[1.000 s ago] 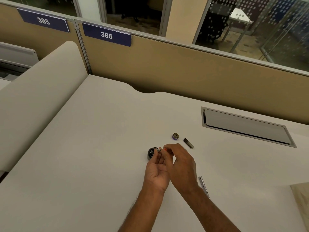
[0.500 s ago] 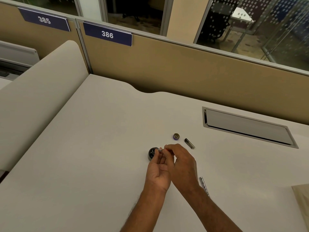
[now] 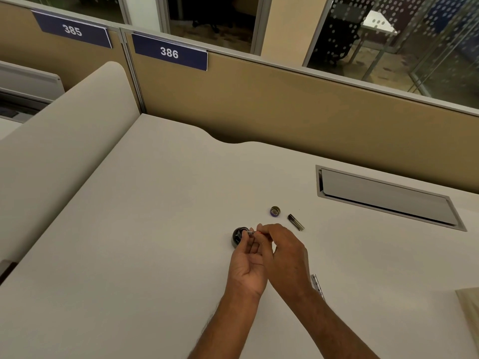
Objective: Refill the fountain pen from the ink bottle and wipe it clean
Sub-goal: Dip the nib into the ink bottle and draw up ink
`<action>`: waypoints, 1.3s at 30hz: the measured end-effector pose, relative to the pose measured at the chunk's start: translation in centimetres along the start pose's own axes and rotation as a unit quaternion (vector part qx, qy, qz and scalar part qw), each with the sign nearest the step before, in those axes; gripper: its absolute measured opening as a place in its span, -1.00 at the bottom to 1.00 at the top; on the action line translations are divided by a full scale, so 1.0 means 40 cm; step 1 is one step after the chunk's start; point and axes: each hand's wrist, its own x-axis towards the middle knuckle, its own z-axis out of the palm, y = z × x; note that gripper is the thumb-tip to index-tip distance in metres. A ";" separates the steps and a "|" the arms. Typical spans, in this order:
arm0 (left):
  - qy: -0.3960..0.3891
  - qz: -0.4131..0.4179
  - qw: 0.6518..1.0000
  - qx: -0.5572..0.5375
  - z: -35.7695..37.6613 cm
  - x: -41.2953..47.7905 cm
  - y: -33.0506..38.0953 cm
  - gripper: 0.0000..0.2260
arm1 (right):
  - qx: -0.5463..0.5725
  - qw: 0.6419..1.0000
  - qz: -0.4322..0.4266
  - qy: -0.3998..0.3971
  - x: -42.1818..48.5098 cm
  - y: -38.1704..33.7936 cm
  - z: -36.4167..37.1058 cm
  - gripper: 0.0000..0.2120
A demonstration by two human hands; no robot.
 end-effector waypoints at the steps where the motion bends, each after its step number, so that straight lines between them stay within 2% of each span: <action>1: 0.000 -0.002 1.000 0.001 -0.001 0.001 0.000 -0.74 | -0.001 1.000 0.002 -0.004 0.003 0.001 0.000 -0.95; 8: -0.001 -0.003 1.000 -0.010 0.003 0.000 -0.004 -0.75 | 0.009 1.000 -0.006 -0.011 0.006 0.004 -0.005 -0.89; 13: -0.003 -0.007 1.000 -0.008 0.005 -0.003 -0.006 -0.72 | 0.008 1.000 0.016 -0.009 0.009 0.002 -0.003 -0.96; 18: -0.015 -0.007 1.000 -0.017 0.017 -0.013 -0.009 -0.72 | 0.007 1.000 0.018 -0.018 0.015 0.001 -0.005 -0.91; 23: -0.004 0.011 1.000 -0.008 0.015 -0.004 -0.012 -0.78 | 0.008 1.000 0.013 -0.016 0.013 0.004 -0.010 -0.89; 27: -0.014 0.007 1.000 -0.007 0.013 -0.007 -0.012 -0.70 | 0.014 0.999 0.036 -0.020 0.017 -0.001 -0.007 -0.94; 32: -0.017 0.001 1.000 -0.006 0.019 -0.014 -0.011 -0.65 | 0.020 0.999 0.033 -0.022 0.017 -0.001 -0.011 -0.89; 35: -0.022 0.005 0.999 -0.024 0.025 -0.014 -0.013 -0.70 | 0.025 0.999 0.028 -0.036 0.018 0.006 -0.009 -0.83; 39: -0.035 0.005 0.998 -0.049 0.027 -0.014 -0.014 -0.78 | 0.043 0.997 0.045 -0.036 0.021 0.010 -0.003 -0.89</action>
